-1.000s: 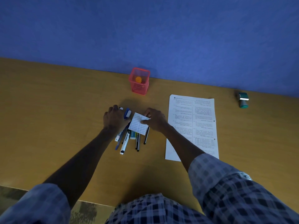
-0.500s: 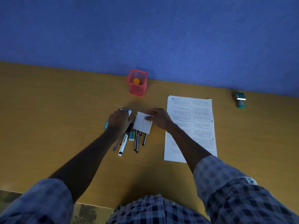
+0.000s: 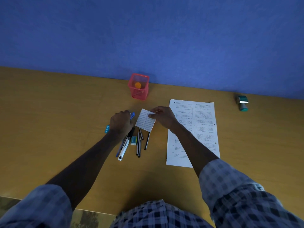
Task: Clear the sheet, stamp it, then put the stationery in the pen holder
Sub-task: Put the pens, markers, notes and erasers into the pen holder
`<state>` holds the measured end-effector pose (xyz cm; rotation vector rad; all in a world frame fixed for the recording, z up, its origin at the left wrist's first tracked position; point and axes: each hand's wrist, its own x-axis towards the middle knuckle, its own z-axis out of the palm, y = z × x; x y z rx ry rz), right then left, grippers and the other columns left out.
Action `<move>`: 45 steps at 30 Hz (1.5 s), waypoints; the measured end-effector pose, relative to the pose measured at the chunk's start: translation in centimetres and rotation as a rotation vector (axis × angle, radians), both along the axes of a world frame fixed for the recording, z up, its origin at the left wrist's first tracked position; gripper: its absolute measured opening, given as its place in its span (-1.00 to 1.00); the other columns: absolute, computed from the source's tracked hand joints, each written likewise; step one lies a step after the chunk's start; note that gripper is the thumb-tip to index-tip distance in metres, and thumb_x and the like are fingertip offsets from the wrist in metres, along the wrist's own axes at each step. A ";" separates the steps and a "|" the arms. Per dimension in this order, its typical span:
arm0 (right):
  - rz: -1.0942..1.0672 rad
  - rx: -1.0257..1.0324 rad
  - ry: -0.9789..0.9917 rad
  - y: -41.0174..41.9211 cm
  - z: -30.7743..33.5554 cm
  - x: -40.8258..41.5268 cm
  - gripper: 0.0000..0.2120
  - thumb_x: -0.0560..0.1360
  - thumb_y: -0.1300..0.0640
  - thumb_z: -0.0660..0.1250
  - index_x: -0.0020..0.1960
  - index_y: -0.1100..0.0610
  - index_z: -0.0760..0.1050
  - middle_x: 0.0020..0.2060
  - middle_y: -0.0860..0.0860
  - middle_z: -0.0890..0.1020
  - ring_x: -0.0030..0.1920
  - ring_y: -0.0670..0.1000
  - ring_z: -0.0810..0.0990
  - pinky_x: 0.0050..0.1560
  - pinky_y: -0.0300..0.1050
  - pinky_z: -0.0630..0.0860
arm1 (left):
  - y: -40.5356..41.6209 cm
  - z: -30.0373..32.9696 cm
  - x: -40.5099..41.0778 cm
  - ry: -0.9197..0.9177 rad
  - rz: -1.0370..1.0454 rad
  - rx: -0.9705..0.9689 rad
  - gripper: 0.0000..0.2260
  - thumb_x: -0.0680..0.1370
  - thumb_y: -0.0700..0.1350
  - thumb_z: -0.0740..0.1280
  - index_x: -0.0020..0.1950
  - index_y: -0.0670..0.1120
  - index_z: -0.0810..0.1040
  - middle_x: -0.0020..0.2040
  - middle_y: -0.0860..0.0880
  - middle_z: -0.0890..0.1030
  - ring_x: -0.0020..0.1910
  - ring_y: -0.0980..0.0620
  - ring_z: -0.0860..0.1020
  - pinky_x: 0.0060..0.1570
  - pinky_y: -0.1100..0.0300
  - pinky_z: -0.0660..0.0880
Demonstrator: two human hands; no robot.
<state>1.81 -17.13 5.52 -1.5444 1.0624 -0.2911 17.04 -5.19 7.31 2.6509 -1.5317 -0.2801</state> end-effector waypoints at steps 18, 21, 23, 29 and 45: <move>-0.242 -0.627 -0.062 -5.7 7.9 4.3 -0.77 0.52 0.24 0.29 0.16 0.21 0.57 0.12 0.19 0.66 0.05 0.17 0.66 -0.15 -0.05 0.64 | -6.9 8.4 5.5 0.453 -0.049 -0.963 -0.74 0.51 -0.24 0.34 0.16 -0.14 0.39 -0.07 -0.05 0.55 -0.10 0.04 0.65 -0.11 0.31 0.58; -0.206 -0.719 -0.003 -6.3 8.4 5.6 -0.79 0.54 0.26 0.25 0.14 0.21 0.55 0.10 0.19 0.66 0.07 0.19 0.63 -0.21 -0.08 0.54 | -8.1 8.5 5.7 0.411 -0.090 -0.951 -0.74 0.52 -0.21 0.33 0.18 -0.17 0.39 -0.07 0.00 0.55 -0.08 0.07 0.65 -0.12 0.38 0.55; -0.168 -0.775 0.051 -6.5 8.3 6.5 -0.78 0.55 0.25 0.23 0.15 0.17 0.53 0.07 0.20 0.66 0.05 0.23 0.61 -0.16 -0.10 0.51 | -8.8 8.1 5.8 0.355 -0.101 -0.910 -0.70 0.52 -0.20 0.33 0.21 -0.25 0.39 -0.06 0.00 0.57 -0.06 0.08 0.64 -0.13 0.42 0.52; 0.081 -0.964 0.331 -7.1 7.7 8.8 -0.79 0.56 0.14 0.23 0.19 0.09 0.42 -0.01 0.21 0.66 -0.06 0.30 0.64 -0.12 0.12 0.60 | -9.6 5.6 6.4 0.272 -0.083 -0.782 -0.70 0.54 -0.07 0.32 0.19 -0.18 0.40 -0.03 -0.10 0.65 -0.11 -0.05 0.67 -0.16 0.04 0.63; 0.203 -1.016 0.431 -8.2 6.4 10.4 -0.75 0.54 0.17 0.29 0.21 0.08 0.42 0.02 0.18 0.66 -0.03 0.22 0.65 -0.10 0.07 0.62 | -9.3 3.0 6.1 0.032 -0.022 -0.513 -0.74 0.54 -0.05 0.35 0.17 -0.12 0.46 -0.03 -0.09 0.68 -0.23 -0.07 0.59 -0.42 0.30 0.20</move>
